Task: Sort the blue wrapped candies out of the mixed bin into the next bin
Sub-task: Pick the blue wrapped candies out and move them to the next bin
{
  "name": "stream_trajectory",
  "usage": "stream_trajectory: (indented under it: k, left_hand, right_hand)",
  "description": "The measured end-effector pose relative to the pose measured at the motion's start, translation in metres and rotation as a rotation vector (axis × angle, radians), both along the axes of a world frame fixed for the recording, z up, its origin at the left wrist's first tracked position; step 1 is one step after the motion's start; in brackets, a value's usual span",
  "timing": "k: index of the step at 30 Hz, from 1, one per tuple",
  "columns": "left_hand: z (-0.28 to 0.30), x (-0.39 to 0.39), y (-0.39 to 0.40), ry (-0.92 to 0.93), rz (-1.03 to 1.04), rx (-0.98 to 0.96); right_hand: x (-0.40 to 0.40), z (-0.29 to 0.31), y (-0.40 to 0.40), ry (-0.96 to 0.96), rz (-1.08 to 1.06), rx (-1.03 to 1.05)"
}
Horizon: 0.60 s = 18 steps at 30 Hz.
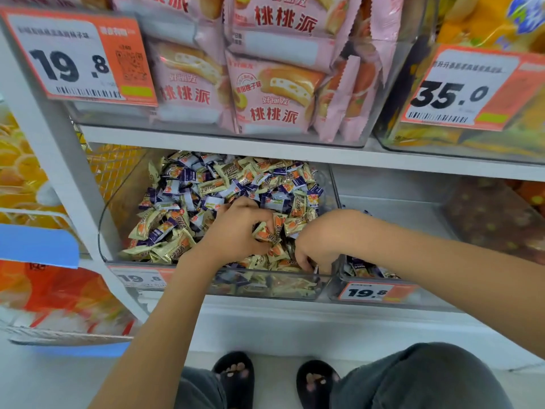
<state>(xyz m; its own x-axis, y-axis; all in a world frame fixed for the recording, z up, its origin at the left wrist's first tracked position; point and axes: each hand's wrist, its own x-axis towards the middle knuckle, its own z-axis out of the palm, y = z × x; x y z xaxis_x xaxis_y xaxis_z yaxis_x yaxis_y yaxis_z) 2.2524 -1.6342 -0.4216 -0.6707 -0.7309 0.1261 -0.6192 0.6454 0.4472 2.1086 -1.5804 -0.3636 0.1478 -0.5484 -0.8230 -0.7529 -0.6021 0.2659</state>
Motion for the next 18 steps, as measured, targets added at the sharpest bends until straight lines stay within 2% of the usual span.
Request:
stream_trajectory:
  k: [4,8,9,11,13,14,15,16,18]
  left_hand:
    - [-0.001,0.000,0.001,0.011,0.007,0.008]
    - [0.001,0.001,0.004,0.008,0.018,0.033]
    - [0.001,0.001,0.004,0.006,0.021,0.040]
    - [0.000,0.001,0.004,0.010,0.020,0.048]
    - [-0.001,0.000,0.003,-0.002,0.016,0.049]
    - [-0.001,0.000,0.003,-0.005,0.018,0.046]
    - [-0.001,-0.001,0.004,-0.002,0.021,0.046]
    - [-0.002,-0.001,0.004,0.003,0.027,0.050]
    - [-0.002,-0.001,0.004,0.002,0.040,0.066]
  right_hand:
    - [-0.017,0.010,0.006,-0.154,0.009,-0.165]
    - [-0.048,0.002,0.017,-0.460,0.019,-0.394]
    - [-0.056,0.000,0.023,-0.591,-0.033,-0.444]
    - [-0.066,0.000,0.042,-0.973,-0.239,-0.593]
    - [-0.076,-0.001,0.066,-1.395,-0.536,-0.835]
    - [-0.081,-0.007,0.078,-1.530,-0.666,-0.977]
    - [-0.089,-0.016,0.086,-1.571,-0.765,-1.113]
    - [-0.097,-0.027,0.092,-1.532,-0.839,-1.194]
    - [-0.113,-0.047,0.098,-1.419,-0.949,-1.100]
